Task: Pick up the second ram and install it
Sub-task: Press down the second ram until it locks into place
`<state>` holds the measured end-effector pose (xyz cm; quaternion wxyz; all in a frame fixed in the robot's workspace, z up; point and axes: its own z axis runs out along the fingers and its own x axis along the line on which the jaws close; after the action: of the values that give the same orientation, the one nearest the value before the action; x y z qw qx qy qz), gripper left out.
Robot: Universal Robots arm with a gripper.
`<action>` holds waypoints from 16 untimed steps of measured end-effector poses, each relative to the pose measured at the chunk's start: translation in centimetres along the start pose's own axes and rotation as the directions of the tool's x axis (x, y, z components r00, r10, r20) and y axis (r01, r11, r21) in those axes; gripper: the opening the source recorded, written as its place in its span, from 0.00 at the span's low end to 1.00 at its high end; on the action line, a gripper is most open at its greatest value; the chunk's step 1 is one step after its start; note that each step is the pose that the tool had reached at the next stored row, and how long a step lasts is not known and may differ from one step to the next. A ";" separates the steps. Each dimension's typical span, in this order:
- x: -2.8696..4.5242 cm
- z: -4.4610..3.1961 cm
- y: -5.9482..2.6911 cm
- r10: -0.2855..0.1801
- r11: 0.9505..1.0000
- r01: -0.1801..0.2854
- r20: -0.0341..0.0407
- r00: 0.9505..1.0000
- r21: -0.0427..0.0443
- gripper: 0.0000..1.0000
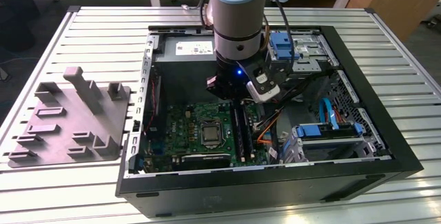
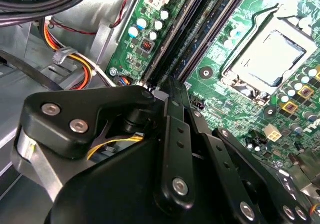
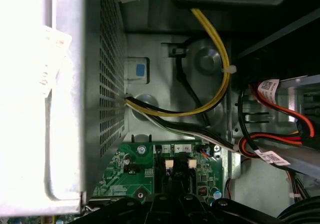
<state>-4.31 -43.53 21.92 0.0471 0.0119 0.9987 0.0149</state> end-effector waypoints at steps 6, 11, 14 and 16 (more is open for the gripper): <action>-0.10 -1.19 -0.06 0.000 1.000 0.000 -0.001 1.000 0.003 0.10; -0.16 -1.23 -1.06 0.000 1.000 0.000 -0.001 1.000 0.003 0.10; -0.20 -1.25 -1.82 0.000 1.000 0.000 -0.001 1.000 0.003 0.10; -0.22 -1.26 -2.30 0.000 1.000 0.000 -0.001 1.000 0.003 0.10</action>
<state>-4.26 -45.88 23.13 0.0465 0.0119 0.9988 0.0133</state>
